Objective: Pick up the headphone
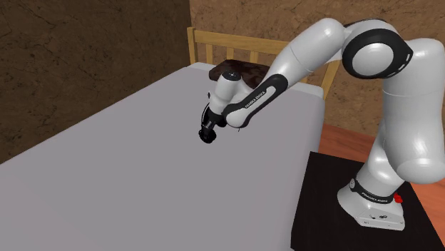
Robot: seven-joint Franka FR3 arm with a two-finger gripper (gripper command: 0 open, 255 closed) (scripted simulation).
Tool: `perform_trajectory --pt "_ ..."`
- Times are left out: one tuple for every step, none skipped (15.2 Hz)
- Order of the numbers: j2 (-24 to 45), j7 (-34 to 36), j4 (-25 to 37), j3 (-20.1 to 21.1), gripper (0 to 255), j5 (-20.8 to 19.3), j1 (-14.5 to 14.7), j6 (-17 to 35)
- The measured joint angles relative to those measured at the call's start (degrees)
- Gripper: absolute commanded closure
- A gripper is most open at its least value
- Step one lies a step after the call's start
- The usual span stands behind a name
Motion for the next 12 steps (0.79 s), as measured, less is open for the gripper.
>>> perform_trajectory --pt "-0.5 -0.1 0.0 0.0 255 0.0 0.0 -0.6" --pt "-1.1 0.0 0.1 0.0 255 0.0 0.0 -1.2" --pt "-1.7 -0.2 0.2 0.1 255 0.1 -0.1 -1.9" --pt "-2.2 -0.3 0.2 0.1 255 0.1 -0.1 -2.4" --pt "-2.8 -0.3 0.3 0.1 255 0.1 -0.1 -3.1" --pt "-3.3 -0.3 0.4 0.1 255 0.1 0.0 -3.7" --pt "-3.9 -0.3 0.4 0.1 255 0.1 0.0 -4.4" --pt "-4.4 -0.6 0.6 0.1 255 0.2 -0.2 -5.0" --pt "-4.8 -0.6 0.7 0.1 255 0.2 -0.2 -5.6" --pt "-5.4 -0.5 0.7 0.1 255 0.1 -0.1 -6.0" --pt "-5.9 -0.6 0.7 0.1 255 0.2 -0.1 -6.6" --pt "-6.1 -0.6 1.0 0.1 255 0.2 -0.1 -7.1"
